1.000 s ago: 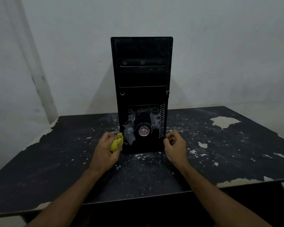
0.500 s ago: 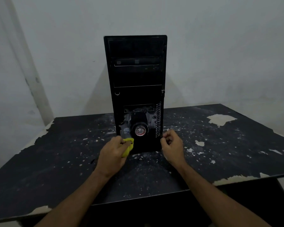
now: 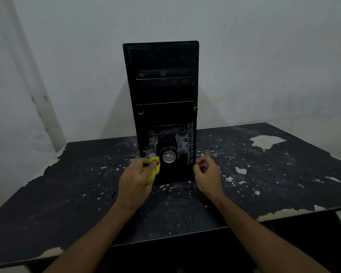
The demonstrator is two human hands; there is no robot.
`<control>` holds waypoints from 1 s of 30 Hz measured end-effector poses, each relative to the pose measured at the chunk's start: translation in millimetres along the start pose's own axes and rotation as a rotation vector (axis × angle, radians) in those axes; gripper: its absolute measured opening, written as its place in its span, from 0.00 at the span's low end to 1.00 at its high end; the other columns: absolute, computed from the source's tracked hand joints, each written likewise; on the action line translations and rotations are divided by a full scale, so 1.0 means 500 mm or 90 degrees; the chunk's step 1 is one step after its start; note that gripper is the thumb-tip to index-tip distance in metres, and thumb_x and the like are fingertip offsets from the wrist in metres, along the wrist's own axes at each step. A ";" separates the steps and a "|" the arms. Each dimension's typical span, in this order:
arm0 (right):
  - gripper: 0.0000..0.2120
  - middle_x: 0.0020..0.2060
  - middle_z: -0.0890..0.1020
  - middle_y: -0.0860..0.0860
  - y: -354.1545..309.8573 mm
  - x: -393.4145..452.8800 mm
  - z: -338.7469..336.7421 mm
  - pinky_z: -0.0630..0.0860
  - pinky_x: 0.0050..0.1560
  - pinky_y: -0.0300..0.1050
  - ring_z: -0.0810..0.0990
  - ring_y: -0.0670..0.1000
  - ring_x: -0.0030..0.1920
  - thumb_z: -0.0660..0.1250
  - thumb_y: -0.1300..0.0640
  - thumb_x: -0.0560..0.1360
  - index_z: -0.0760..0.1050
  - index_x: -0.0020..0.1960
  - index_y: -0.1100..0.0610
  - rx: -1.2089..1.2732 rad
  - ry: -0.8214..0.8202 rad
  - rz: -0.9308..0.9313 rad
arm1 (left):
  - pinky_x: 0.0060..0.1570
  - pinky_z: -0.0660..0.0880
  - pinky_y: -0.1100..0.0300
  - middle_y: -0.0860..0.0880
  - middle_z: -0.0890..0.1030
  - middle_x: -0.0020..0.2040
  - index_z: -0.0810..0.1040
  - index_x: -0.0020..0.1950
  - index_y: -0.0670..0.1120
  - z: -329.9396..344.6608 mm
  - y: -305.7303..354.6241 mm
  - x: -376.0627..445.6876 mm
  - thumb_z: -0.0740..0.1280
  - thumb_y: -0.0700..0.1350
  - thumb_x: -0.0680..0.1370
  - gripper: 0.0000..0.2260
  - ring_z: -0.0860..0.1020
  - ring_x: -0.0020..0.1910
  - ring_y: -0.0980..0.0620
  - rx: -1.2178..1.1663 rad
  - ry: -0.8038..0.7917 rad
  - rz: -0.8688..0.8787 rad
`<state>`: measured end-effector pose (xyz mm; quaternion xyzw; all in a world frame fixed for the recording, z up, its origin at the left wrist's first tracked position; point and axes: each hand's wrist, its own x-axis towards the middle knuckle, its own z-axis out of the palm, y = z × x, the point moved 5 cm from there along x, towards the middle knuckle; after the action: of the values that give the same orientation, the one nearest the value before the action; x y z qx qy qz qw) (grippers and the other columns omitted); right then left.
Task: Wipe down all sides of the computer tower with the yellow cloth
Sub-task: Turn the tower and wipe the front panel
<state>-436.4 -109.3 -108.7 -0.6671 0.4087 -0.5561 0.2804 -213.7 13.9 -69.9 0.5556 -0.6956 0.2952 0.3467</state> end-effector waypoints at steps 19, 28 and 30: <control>0.07 0.33 0.76 0.52 -0.006 -0.002 -0.001 0.73 0.33 0.57 0.73 0.51 0.32 0.66 0.60 0.79 0.71 0.45 0.50 -0.013 -0.015 0.000 | 0.48 0.79 0.55 0.42 0.75 0.56 0.81 0.63 0.37 -0.019 -0.035 0.013 0.75 0.41 0.78 0.15 0.76 0.51 0.46 -0.128 0.017 -0.060; 0.06 0.33 0.77 0.50 0.000 -0.001 0.000 0.73 0.34 0.54 0.74 0.48 0.32 0.66 0.59 0.78 0.72 0.45 0.49 0.006 -0.014 0.002 | 0.44 0.77 0.56 0.50 0.77 0.50 0.81 0.54 0.42 -0.014 -0.045 -0.039 0.69 0.50 0.79 0.12 0.76 0.45 0.52 -0.208 -0.006 -0.121; 0.06 0.33 0.76 0.49 -0.002 0.000 0.000 0.72 0.33 0.50 0.73 0.47 0.32 0.66 0.59 0.78 0.72 0.45 0.50 0.008 -0.015 -0.001 | 0.43 0.73 0.60 0.51 0.76 0.48 0.80 0.51 0.42 -0.028 -0.064 -0.031 0.69 0.48 0.79 0.10 0.75 0.43 0.53 -0.232 0.031 -0.173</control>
<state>-436.0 -109.1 -108.0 -0.6722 0.4014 -0.5508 0.2893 -178.1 27.2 -73.5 0.5651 -0.6474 0.1286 0.4949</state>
